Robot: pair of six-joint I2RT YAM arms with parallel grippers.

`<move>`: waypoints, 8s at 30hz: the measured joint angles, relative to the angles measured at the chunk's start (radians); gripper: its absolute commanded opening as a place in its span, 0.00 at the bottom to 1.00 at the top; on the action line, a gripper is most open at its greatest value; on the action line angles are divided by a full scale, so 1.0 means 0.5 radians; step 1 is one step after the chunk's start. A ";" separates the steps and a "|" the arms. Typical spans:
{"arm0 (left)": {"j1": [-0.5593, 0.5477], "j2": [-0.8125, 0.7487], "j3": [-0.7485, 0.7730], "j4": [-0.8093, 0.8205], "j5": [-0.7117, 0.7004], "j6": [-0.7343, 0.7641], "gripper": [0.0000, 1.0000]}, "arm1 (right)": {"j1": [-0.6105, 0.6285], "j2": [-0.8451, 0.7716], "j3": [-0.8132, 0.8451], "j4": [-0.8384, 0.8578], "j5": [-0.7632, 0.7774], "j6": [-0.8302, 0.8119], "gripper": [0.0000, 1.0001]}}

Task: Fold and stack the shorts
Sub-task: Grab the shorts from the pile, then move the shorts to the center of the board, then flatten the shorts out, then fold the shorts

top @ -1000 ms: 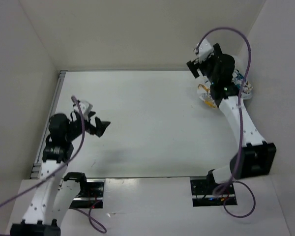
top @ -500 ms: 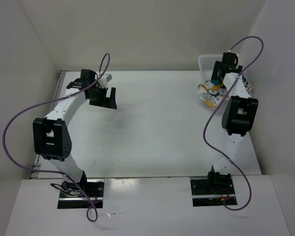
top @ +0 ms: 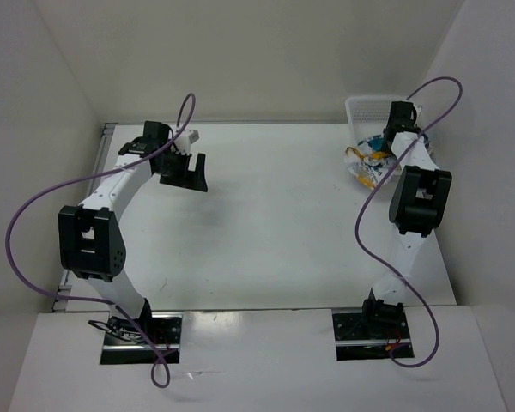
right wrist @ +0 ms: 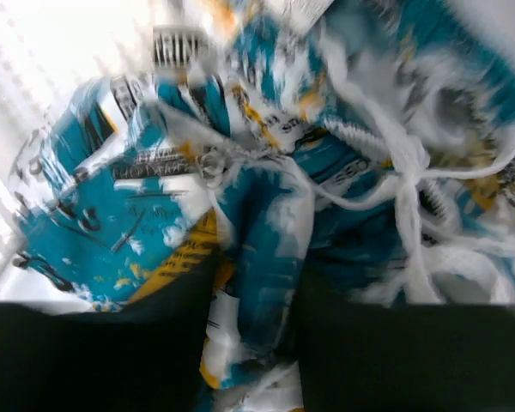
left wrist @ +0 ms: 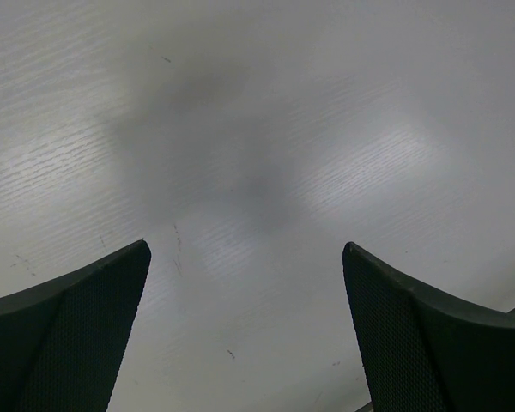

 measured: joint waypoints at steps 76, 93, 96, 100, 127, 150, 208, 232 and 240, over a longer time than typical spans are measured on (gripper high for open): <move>0.112 1.002 0.629 0.247 -0.411 0.006 0.96 | 1.145 0.855 0.911 -0.080 -0.361 -0.095 0.91; 0.100 0.992 0.632 0.091 -0.241 0.000 0.00 | 1.302 0.488 0.440 -0.225 -0.909 -0.172 0.00; 0.105 0.874 0.672 -0.010 -0.281 0.000 0.00 | 1.287 0.329 0.411 -0.290 -1.035 -0.164 0.00; 0.110 0.755 1.102 -0.100 -0.362 0.000 0.00 | 1.233 0.150 0.646 -0.312 -1.095 -0.127 0.00; -0.826 0.202 1.565 -1.041 -0.083 0.002 0.00 | 1.042 -1.122 -0.504 -0.079 -1.286 -0.070 0.86; -1.011 -0.592 -0.301 -0.929 -0.295 0.001 0.03 | 1.278 -0.489 -0.786 0.079 -0.935 0.176 0.92; -0.616 -0.745 0.008 -0.842 -1.017 0.006 0.00 | 1.304 -1.724 -1.579 -0.350 -1.187 -0.623 0.00; -0.605 0.636 1.456 -0.244 -0.922 -0.008 0.00 | 0.455 -1.149 -1.335 -0.629 -1.654 -0.658 0.00; -0.484 1.188 1.976 -0.242 -1.026 -0.002 0.01 | 0.444 -0.687 -0.826 -0.546 -1.596 -0.423 0.00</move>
